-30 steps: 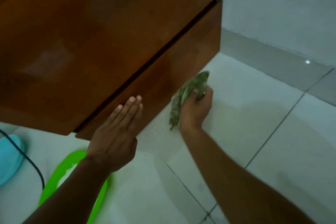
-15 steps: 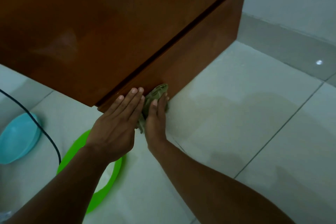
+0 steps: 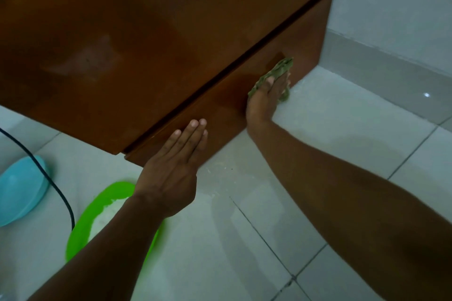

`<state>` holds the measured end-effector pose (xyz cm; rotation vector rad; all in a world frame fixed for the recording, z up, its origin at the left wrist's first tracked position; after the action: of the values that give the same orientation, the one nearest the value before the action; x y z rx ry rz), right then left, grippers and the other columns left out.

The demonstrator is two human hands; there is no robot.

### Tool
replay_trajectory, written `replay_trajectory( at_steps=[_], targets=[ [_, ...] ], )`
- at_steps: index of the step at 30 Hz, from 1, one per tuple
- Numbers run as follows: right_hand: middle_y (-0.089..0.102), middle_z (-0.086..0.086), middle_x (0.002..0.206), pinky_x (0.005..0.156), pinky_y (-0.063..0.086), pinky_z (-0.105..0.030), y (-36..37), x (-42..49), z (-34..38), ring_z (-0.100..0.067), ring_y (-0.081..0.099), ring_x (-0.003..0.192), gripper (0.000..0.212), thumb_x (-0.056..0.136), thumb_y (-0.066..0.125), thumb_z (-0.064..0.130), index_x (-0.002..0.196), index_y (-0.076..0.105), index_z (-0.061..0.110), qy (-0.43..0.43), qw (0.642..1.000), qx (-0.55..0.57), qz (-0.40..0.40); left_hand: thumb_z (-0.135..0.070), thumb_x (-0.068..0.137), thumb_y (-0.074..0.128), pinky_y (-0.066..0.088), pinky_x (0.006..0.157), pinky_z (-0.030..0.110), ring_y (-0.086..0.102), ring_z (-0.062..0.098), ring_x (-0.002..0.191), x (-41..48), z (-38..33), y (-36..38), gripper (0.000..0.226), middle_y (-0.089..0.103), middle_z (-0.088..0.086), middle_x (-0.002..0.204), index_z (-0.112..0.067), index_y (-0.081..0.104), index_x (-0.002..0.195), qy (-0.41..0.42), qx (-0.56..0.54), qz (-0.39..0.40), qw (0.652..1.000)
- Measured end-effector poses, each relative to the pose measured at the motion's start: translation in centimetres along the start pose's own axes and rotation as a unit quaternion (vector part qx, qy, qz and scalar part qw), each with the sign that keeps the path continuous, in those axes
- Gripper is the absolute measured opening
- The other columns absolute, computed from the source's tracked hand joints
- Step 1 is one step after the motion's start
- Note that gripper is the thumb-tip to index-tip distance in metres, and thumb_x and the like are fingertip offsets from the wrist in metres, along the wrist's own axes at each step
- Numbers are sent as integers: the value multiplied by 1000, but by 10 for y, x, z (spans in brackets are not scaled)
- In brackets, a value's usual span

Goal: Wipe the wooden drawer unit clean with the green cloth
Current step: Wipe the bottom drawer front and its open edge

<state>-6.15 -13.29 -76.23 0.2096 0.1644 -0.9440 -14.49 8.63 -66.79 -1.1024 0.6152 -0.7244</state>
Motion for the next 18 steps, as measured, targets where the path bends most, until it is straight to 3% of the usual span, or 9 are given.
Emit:
replay_trajectory(
  at_steps=[4,8,11,13,16,18],
  targets=[
    [13,-4,168,124,18,-51,-16,34,11,-29,16,154,61,103,18,47,160,10,26,15,999,-30,-20,-15,81,42,14,123,45,8,30,155,3,-1,2,80,10,19,167,3,19,156,-5,1,21,1000],
    [31,-9,162,122,24,-43,-40,53,35,-31,29,149,52,108,24,35,158,24,20,16,996,-75,-46,-16,80,44,13,122,44,9,30,155,4,0,1,81,11,18,167,2,21,156,-15,3,42,999],
    [55,-11,142,111,36,-40,-60,61,42,-33,49,132,43,106,35,28,145,49,20,58,991,-93,-76,-19,80,43,13,121,43,13,30,154,4,-2,0,81,15,19,166,2,24,155,-19,-4,57,998],
    [61,-13,131,107,41,-40,-72,63,48,-32,56,123,38,103,39,23,134,57,12,84,990,-80,-85,-23,81,38,13,121,42,15,30,154,4,-2,-3,78,17,19,165,2,26,154,-26,-12,66,997],
    [60,-10,125,105,43,-38,-79,68,65,-26,56,119,35,102,43,19,131,55,4,75,986,-144,-34,-33,86,17,1,126,39,-5,28,155,5,-6,-9,79,-6,16,167,-1,4,158,-45,-30,101,993],
    [59,-13,132,103,43,-35,-85,69,79,-31,57,123,37,102,49,23,132,54,2,65,971,-230,-15,-36,89,14,-7,125,38,-20,25,153,5,-6,-10,79,-23,12,165,-5,-13,156,-66,-28,154,986]
  ],
)
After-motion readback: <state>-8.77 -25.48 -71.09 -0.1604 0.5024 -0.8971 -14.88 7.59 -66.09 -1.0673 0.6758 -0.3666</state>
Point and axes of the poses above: each hand's wrist, its own x-axis towards the middle knuckle, its own y-axis out of the palm, z = x × y, the point moved 10 cm from there along x, towards the middle knuckle
